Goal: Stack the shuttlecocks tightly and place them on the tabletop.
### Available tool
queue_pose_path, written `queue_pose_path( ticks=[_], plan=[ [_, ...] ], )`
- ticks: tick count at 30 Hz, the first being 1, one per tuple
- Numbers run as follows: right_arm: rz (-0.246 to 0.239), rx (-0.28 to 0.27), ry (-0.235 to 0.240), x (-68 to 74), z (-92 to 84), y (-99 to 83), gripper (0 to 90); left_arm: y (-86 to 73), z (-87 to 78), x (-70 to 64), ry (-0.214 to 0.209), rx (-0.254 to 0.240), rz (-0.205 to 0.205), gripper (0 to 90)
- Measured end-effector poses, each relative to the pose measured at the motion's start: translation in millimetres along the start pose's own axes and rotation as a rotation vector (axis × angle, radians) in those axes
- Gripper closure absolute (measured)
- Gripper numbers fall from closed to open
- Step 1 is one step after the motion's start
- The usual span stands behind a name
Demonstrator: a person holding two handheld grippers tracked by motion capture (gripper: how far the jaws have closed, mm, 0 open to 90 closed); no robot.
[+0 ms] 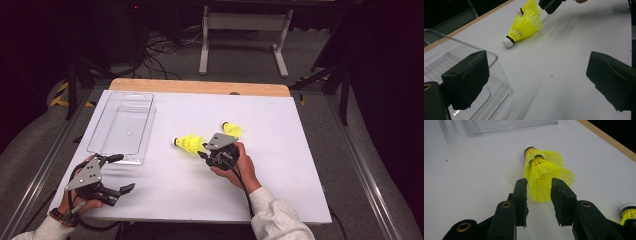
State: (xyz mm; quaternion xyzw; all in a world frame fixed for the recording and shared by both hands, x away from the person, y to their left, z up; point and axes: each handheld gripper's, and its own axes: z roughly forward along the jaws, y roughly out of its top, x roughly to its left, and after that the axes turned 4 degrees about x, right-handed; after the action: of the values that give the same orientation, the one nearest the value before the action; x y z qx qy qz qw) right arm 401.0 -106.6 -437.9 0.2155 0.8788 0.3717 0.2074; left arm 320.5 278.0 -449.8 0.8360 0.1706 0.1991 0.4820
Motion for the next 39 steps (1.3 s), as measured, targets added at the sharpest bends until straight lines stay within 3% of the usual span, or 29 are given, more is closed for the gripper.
queue_pose_path(
  ticks=[22,39],
  plan=[
    [-0.006,-0.038,-0.030,-4.4,-34.3,-7.0,62.3,0.8,-0.6,-1.4,0.001,0.000,0.010,5.4],
    [0.025,-0.059,-0.084,-12.6,-63.2,-20.2,54.2,1.0,0.0,-1.9,0.000,0.002,0.011,5.4]
  ],
)
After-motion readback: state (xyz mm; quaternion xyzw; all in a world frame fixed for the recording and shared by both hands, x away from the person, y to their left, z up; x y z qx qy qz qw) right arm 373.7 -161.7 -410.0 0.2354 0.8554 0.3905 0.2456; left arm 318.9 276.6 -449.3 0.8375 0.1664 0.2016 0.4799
